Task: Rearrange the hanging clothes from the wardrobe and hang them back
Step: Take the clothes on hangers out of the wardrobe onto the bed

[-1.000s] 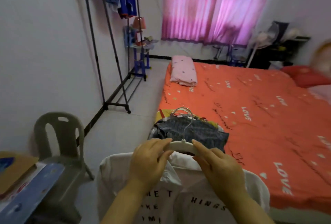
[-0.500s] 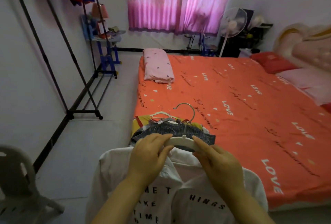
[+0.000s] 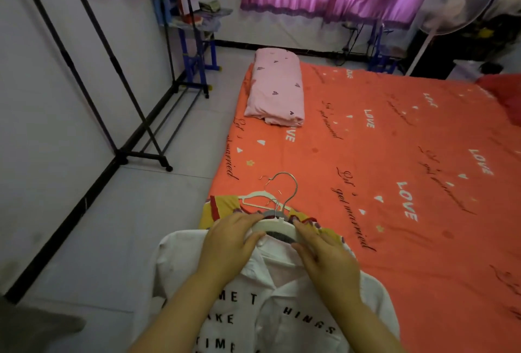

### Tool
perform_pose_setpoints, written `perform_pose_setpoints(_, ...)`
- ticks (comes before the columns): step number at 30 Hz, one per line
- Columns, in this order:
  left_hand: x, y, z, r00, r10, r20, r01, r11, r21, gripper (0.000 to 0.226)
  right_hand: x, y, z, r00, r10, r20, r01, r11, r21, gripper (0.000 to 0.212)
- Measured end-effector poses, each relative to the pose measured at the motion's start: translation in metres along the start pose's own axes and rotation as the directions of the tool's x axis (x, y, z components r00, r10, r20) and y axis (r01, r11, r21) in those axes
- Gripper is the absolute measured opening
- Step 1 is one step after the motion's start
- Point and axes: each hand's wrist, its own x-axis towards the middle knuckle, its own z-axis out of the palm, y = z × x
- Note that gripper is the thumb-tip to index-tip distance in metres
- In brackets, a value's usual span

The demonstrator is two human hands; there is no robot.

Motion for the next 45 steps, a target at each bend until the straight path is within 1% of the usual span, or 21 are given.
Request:
perform_pose_setpoints(2, 0.030, -0.018, 0.022, 0.996, -0.079, 0.031, 0.078, 0.996, 0.035, 0.032, 0.026, 0.023, 0.027, 0.995, 0.060, 0.077, -0.063, 0.997, 0.035, 0.045)
perform_pose_setpoints(4, 0.054, -0.035, 0.041, 0.983, -0.176, 0.062, 0.165, 0.975, 0.147, 0.044, 0.051, 0.044, 0.055, 0.978, 0.131, 0.164, -0.136, 0.991, 0.020, 0.040)
perform_pose_setpoints(6, 0.065, -0.049, 0.057, 0.961, -0.261, 0.095, 0.238, 0.950, 0.203, 0.052, 0.068, 0.065, 0.082, 0.951, 0.183, 0.248, -0.186, 0.983, -0.014, 0.044)
perform_pose_setpoints(8, 0.061, -0.060, 0.069, 0.942, -0.309, 0.128, 0.274, 0.932, 0.239, 0.052, 0.072, 0.078, 0.101, 0.916, 0.221, 0.336, -0.233, 0.972, -0.004, 0.049)
perform_pose_setpoints(11, 0.040, -0.072, 0.083, 0.900, -0.383, 0.208, 0.307, 0.896, 0.321, 0.053, 0.051, 0.087, 0.120, 0.871, 0.212, 0.443, -0.224, 0.974, -0.027, 0.047)
perform_pose_setpoints(14, 0.019, -0.080, 0.086, 0.840, -0.467, 0.277, 0.349, 0.855, 0.384, 0.054, 0.018, 0.083, 0.129, 0.791, 0.201, 0.578, -0.214, 0.976, -0.047, 0.044)
perform_pose_setpoints(18, -0.004, -0.084, 0.070, 0.809, -0.519, 0.275, 0.377, 0.818, 0.434, 0.054, 0.003, 0.063, 0.131, 0.707, 0.151, 0.691, -0.158, 0.986, -0.054, 0.049)
perform_pose_setpoints(20, -0.015, -0.084, 0.056, 0.802, -0.533, 0.268, 0.383, 0.804, 0.455, 0.054, 0.005, 0.048, 0.128, 0.691, 0.119, 0.713, -0.126, 0.991, -0.044, 0.056)
perform_pose_setpoints(22, -0.025, -0.083, 0.037, 0.796, -0.555, 0.241, 0.403, 0.783, 0.475, 0.054, 0.010, 0.030, 0.123, 0.692, 0.063, 0.719, -0.061, 0.998, -0.028, 0.059)
perform_pose_setpoints(27, -0.072, -0.077, -0.022, 0.785, -0.611, 0.101, 0.502, 0.724, 0.473, 0.053, 0.024, -0.032, 0.103, 0.652, -0.098, 0.752, 0.134, 0.991, 0.014, 0.058)
perform_pose_setpoints(29, -0.105, -0.074, -0.050, 0.772, -0.635, 0.023, 0.553, 0.690, 0.467, 0.053, 0.023, -0.067, 0.095, 0.616, -0.189, 0.765, 0.240, 0.970, 0.047, 0.059)
perform_pose_setpoints(31, -0.148, -0.070, -0.080, 0.741, -0.669, -0.061, 0.611, 0.633, 0.476, 0.055, 0.014, -0.108, 0.085, 0.568, -0.295, 0.768, 0.354, 0.930, 0.096, 0.059)
perform_pose_setpoints(34, -0.228, -0.056, -0.125, 0.657, -0.726, -0.203, 0.717, 0.520, 0.464, 0.054, -0.013, -0.180, 0.070, 0.483, -0.452, 0.750, 0.488, 0.850, 0.198, 0.058)
perform_pose_setpoints(37, -0.322, -0.028, -0.170, 0.526, -0.772, -0.358, 0.830, 0.374, 0.413, 0.054, -0.059, -0.256, 0.051, 0.348, -0.595, 0.724, 0.621, 0.725, 0.298, 0.062)
perform_pose_setpoints(39, -0.391, -0.002, -0.193, 0.408, -0.799, -0.442, 0.898, 0.264, 0.352, 0.055, -0.101, -0.304, 0.035, 0.246, -0.681, 0.690, 0.700, 0.617, 0.360, 0.064)
perform_pose_setpoints(41, -0.462, 0.030, -0.210, 0.276, -0.811, -0.516, 0.949, 0.146, 0.278, 0.057, -0.150, -0.348, 0.017, 0.139, -0.751, 0.646, 0.748, 0.507, 0.429, 0.062)
perform_pose_setpoints(45, -0.604, 0.103, -0.225, 0.001, -0.785, -0.620, 0.986, -0.102, 0.130, 0.057, -0.260, -0.430, -0.024, -0.091, -0.826, 0.557, 0.800, 0.273, 0.535, 0.064)
